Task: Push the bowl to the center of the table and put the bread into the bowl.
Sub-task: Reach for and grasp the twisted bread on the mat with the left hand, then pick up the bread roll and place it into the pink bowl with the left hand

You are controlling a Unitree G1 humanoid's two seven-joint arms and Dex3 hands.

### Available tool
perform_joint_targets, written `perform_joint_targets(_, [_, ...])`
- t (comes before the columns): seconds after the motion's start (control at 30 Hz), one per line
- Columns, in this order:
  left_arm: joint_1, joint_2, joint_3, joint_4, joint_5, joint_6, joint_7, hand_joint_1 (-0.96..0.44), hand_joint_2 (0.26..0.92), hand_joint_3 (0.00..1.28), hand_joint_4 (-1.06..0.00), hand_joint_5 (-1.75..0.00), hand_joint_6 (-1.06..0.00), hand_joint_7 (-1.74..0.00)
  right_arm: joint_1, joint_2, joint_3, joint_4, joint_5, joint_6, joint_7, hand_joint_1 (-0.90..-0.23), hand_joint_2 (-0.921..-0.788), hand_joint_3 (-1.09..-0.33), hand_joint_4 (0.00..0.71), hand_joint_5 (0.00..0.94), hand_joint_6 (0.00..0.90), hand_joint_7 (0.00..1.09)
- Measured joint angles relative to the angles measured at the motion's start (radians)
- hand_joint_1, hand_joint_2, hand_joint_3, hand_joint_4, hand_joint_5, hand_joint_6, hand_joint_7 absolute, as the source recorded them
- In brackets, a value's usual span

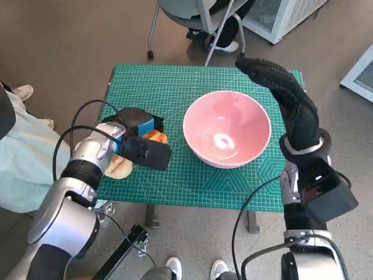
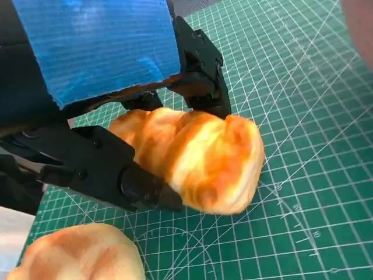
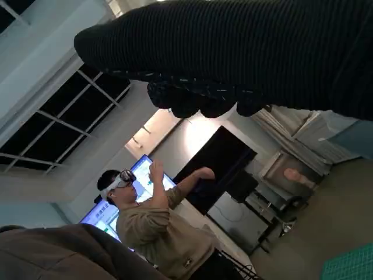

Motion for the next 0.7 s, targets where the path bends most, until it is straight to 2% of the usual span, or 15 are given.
perform_joint_targets(0.3, [-0.024, 0.047, 0.106, -0.030, -0.086, -0.045, 0.016, 0.00, 0.921, 0.16, -0.55, -1.30, -0.56, -1.25, 0.001, 0.000, 0.010, 0.000, 0.014, -0.003, 0.000, -0.675, -0.921, -0.797, 0.305, 0.001, -0.001, 0.84])
perform_joint_targets(0.57, [-0.094, 0.094, 0.199, -0.149, -0.141, -0.137, 0.146, 0.00, 0.921, 0.10, -0.64, -1.22, -0.60, -1.19, 0.001, 0.003, 0.014, 0.005, 0.026, -0.002, 0.007, -0.664, -0.921, -0.797, 0.304, 0.000, -0.001, 0.84])
perform_joint_targets(0.7, [-0.123, 0.094, 0.237, -0.231, -0.170, -0.172, 0.189, 0.00, 0.921, 0.09, -0.65, -1.21, -0.63, -1.16, 0.001, 0.005, 0.015, 0.004, 0.026, 0.001, 0.007, -0.661, -0.921, -0.798, 0.304, 0.000, -0.001, 0.84])
